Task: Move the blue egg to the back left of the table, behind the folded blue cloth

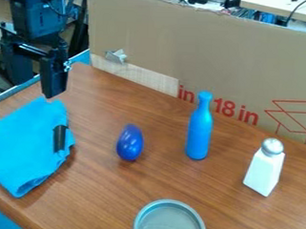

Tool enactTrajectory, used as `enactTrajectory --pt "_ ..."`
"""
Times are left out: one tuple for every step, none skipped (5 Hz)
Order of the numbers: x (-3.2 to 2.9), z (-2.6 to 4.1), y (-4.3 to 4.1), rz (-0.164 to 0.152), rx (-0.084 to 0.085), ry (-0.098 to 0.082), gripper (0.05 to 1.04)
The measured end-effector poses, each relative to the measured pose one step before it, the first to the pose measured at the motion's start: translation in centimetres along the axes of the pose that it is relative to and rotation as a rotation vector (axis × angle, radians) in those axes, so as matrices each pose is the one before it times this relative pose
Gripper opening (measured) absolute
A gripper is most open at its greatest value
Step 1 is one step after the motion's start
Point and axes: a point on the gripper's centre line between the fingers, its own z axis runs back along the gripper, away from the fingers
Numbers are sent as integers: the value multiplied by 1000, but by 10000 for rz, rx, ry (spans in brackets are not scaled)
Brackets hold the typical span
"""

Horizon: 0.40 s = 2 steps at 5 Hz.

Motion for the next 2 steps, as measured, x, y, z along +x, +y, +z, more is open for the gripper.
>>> enactTrajectory --pt "-33 -572 -182 -18 -164 185 1000" --pt "2294 -609 -3010 -290 -1115 -554 1000"
